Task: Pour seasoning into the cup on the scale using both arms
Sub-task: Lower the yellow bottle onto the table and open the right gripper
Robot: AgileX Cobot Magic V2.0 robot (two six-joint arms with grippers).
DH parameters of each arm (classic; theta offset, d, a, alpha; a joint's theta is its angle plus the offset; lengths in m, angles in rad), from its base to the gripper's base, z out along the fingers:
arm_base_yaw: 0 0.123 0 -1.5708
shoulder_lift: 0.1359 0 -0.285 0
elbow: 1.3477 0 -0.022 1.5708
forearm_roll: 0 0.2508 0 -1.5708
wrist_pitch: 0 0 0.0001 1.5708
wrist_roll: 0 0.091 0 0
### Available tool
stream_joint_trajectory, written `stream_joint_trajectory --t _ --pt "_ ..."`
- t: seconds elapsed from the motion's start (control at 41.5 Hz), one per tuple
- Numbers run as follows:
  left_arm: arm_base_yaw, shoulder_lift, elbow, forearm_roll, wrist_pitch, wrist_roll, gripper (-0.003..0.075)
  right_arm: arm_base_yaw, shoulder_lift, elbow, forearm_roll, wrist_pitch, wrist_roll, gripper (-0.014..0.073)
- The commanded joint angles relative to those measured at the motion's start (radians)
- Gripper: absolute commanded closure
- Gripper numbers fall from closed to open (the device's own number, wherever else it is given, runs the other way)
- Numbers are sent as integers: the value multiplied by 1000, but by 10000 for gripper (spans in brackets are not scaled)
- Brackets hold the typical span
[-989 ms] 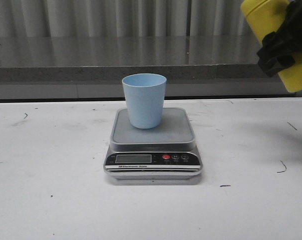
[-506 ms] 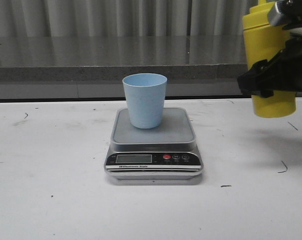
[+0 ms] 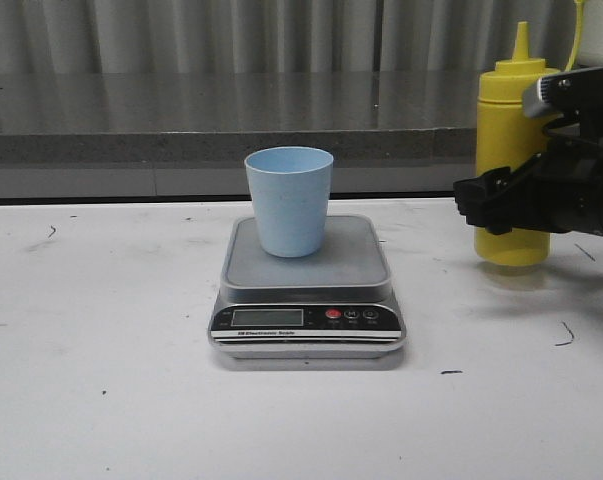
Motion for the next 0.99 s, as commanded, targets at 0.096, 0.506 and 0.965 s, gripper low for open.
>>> stream_joint_trajectory --t 0.096,0.506,0.965 --pt "0 1 -26 -6 -73 -9 334 -7 -2 -48 29 -163 -14 335" --pt "0 1 -26 -6 -73 -9 334 -7 12 -49 21 -123 -12 20" --pt "0 1 -26 -6 -73 -9 334 -7 -36 77 21 -119 23 -7"
